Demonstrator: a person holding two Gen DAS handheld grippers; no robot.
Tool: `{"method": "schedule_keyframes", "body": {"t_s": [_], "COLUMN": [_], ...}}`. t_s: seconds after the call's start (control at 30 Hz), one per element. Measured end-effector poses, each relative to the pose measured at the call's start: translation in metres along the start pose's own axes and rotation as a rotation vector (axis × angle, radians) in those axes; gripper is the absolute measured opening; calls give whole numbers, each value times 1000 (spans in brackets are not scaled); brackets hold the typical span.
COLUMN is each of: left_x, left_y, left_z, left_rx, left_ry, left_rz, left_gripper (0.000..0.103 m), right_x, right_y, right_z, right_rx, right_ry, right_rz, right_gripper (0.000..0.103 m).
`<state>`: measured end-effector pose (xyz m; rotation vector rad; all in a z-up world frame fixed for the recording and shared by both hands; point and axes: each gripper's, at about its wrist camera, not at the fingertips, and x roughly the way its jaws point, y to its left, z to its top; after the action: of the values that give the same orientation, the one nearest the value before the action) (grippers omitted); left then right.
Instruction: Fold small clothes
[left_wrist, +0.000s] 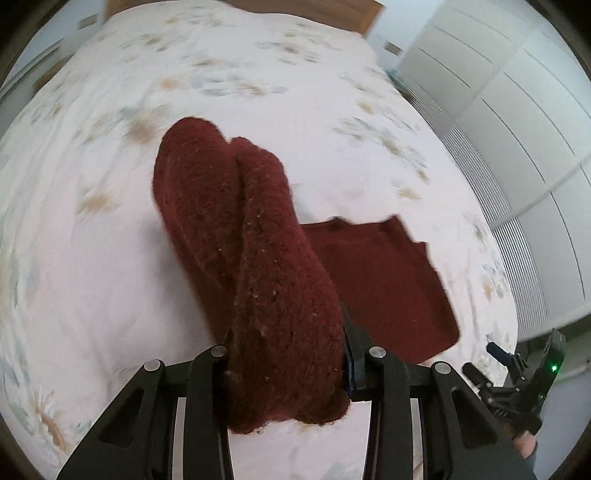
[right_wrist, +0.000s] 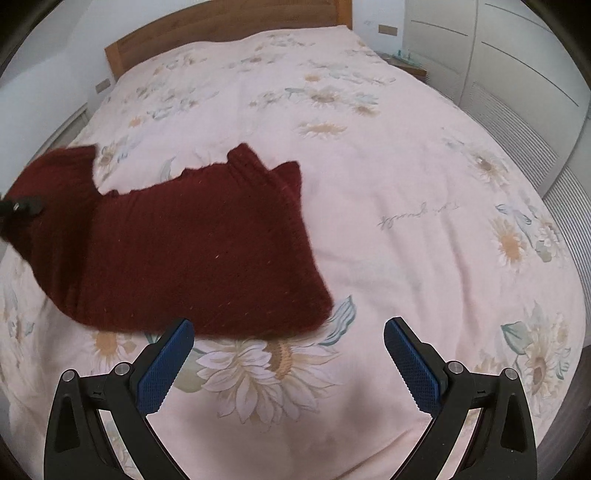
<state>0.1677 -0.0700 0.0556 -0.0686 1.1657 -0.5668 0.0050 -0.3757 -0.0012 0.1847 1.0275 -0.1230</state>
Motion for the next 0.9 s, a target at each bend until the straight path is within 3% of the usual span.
{"method": "schedule_keyframes", "body": {"t_s": [0.17,0.3,0.4,0.47,0.6,0.73,0.83,0.9], "left_x": [43,82,115,132,151,147,140,129], "left_y": [-74,-118,-148,-155,-146,-140,-136,-136], "left_z": [19,7,-8,-21,-37,-39,-33,-31], "left_rx": [109,157,228,263,220,195,152,131], "left_ry": [44,75,94,96,128,140,154,149], "left_rz": [0,5,82,149,182,185,156,127], "left_gripper": [30,30,31,32,40,45,65,90], "right_x": [-6,-4,-1,0,3,7,6,5], "right_y": [-19,-38,-51,-59,-71,-77,-77,-74], "right_z": [4,-2,-8,-13,-23,-30,-30,-29], "right_rx": [30,67,98,115,142,161,170,167], "right_ry": [4,32,50,57,78,96,96,94], "right_rz": [-61,-88,-103,-119,-128,-126,-113,-105], "right_gripper": [102,102,102,102,102,102,102,102]}}
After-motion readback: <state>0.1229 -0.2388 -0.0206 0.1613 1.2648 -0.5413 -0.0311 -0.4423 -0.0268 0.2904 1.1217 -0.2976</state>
